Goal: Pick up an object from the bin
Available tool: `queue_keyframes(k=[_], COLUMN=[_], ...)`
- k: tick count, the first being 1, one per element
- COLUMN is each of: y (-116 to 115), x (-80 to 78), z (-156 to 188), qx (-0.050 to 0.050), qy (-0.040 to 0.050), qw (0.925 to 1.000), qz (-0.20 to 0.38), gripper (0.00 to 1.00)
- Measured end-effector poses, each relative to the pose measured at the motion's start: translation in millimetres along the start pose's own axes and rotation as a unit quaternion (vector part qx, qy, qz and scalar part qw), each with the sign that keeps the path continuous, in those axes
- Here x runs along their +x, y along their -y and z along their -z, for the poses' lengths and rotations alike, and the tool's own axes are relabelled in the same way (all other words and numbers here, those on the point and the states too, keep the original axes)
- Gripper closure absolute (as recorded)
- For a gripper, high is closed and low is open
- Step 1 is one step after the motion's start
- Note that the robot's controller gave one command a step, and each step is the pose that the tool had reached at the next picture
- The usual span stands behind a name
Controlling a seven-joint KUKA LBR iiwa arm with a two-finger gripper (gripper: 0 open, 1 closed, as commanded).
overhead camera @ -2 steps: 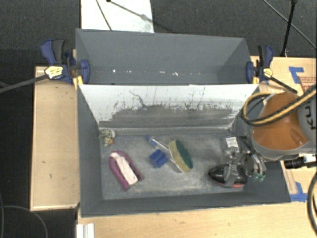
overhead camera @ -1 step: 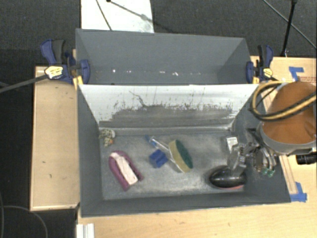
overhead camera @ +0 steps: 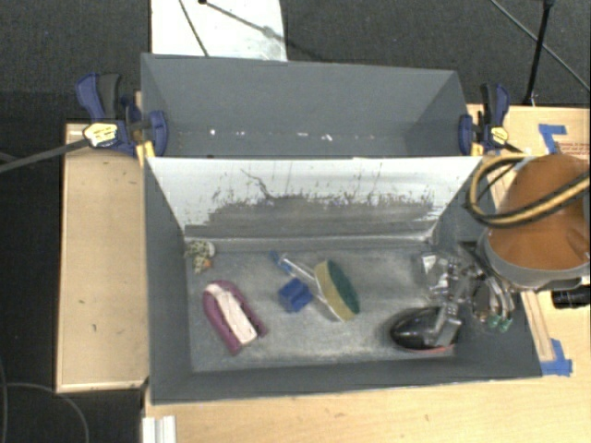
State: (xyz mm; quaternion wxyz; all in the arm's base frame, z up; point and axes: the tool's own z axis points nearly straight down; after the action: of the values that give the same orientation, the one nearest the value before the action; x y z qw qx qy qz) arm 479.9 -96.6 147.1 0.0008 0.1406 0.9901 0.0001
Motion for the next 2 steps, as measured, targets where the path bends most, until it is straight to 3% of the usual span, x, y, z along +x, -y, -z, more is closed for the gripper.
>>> queue_keyframes(k=[1,2], y=[27.0,25.6], x=[-5.6,-7.7], z=[-77.1,-72.2], qx=[0.0,0.0], qy=[-0.0016,0.0024], qw=[1.0,1.0], qz=[0.003,0.005], gripper=[0.0,1.0])
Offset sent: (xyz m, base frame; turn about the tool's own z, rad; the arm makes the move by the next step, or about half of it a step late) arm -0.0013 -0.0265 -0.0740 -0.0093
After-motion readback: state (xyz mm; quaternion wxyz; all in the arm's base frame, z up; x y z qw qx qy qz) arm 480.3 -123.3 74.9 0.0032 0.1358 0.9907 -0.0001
